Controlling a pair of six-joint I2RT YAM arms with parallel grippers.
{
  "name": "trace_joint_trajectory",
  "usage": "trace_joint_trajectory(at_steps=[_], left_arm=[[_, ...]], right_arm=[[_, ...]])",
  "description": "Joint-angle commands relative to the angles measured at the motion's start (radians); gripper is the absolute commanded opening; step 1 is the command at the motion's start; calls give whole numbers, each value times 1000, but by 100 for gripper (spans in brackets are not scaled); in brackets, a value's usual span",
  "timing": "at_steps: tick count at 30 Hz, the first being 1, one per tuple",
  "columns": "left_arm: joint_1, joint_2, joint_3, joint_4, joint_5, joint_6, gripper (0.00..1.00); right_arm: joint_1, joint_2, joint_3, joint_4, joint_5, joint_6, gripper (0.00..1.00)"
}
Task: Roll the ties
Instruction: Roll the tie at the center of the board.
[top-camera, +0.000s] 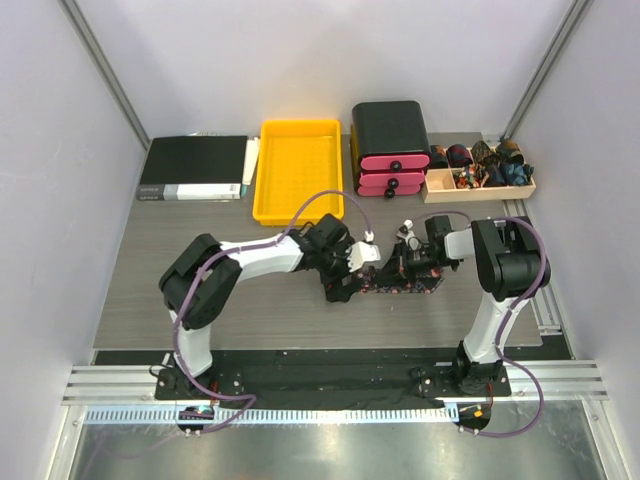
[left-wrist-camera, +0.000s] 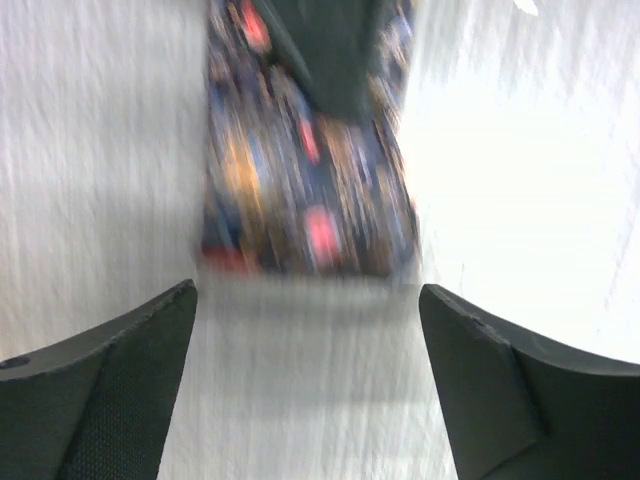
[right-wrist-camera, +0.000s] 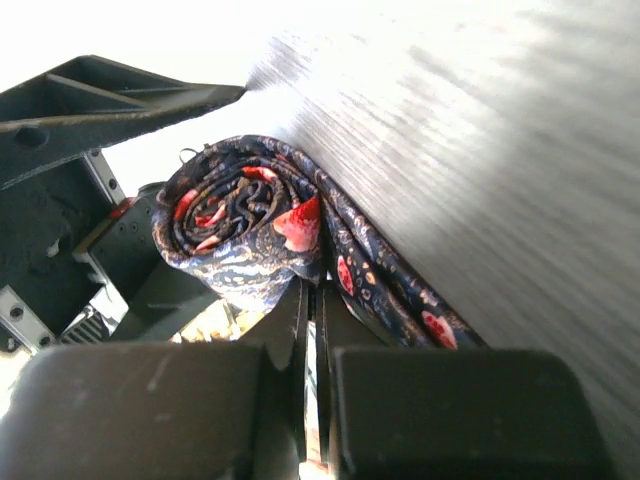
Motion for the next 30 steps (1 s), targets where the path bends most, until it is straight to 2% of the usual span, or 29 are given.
trace_joint_trajectory(at_steps=[1,7,12,16,21,24,25,27,29,30], left_arm=[[33,-96,-64,69,117,-6,96],[33,-96,-85,208,123,-9,98],[25,-69,-92,330,189,15,97],[1,-37,-82,348,186,98,92],[-24,11,-58,348,154,122,87],[-36,42,-6,247,154,135,74],[-38,48,19,191,160,136,63],[-36,57,30,140,165,144,53],[-38,57,33,71,160,155,43],[-35,54,33,52,158,161,40]], right_arm=[[-21,55,18,-59,100,-49,1],[-24,68,26,-103,114,-86,1],[-24,85,43,-126,105,-100,1],[-24,88,46,-132,94,-103,1],[-22,86,49,-135,80,-108,1],[-24,91,50,-141,74,-111,1],[-22,88,52,-143,70,-111,1],[-24,86,56,-148,65,-112,4],[-24,78,59,-151,57,-120,13],[-22,74,61,-155,57,-123,22]])
